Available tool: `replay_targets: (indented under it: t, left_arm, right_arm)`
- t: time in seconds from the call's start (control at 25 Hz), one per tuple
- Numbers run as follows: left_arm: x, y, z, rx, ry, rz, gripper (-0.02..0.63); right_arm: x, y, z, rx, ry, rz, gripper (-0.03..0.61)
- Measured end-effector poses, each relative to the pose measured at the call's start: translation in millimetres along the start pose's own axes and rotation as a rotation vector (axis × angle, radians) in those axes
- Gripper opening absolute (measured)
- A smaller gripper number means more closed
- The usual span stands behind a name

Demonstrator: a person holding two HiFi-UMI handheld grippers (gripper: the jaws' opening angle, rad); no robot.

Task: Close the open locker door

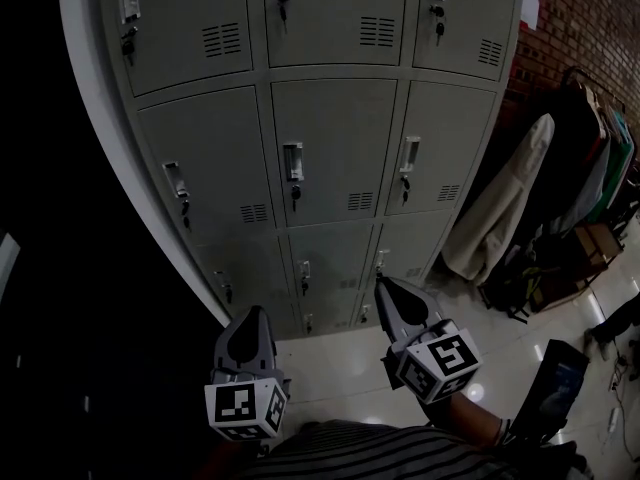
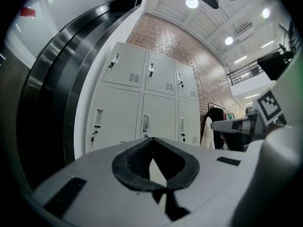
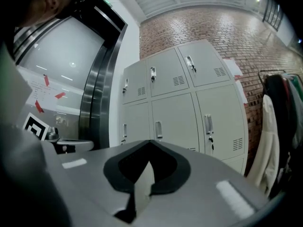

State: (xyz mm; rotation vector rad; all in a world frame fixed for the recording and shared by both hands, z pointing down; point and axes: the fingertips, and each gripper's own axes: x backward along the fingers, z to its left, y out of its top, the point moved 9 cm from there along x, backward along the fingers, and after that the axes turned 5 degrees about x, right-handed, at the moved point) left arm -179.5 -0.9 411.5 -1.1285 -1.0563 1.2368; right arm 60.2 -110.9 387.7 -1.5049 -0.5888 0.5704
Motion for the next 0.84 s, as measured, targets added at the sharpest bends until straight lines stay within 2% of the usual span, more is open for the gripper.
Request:
replay_targets:
  t: [0.48, 0.84]
  left_arm:
    - [4, -3, -1, 0.026, -0.025, 0.012, 0.005]
    - [-2, -5, 2, 0.027, -0.026, 0.016, 0.005]
  right_arm:
    - [-12, 2, 13, 0.054, 0.04, 0.033, 0.0]
    - [-17, -2, 12, 0.041, 0.048, 0.035, 0.0]
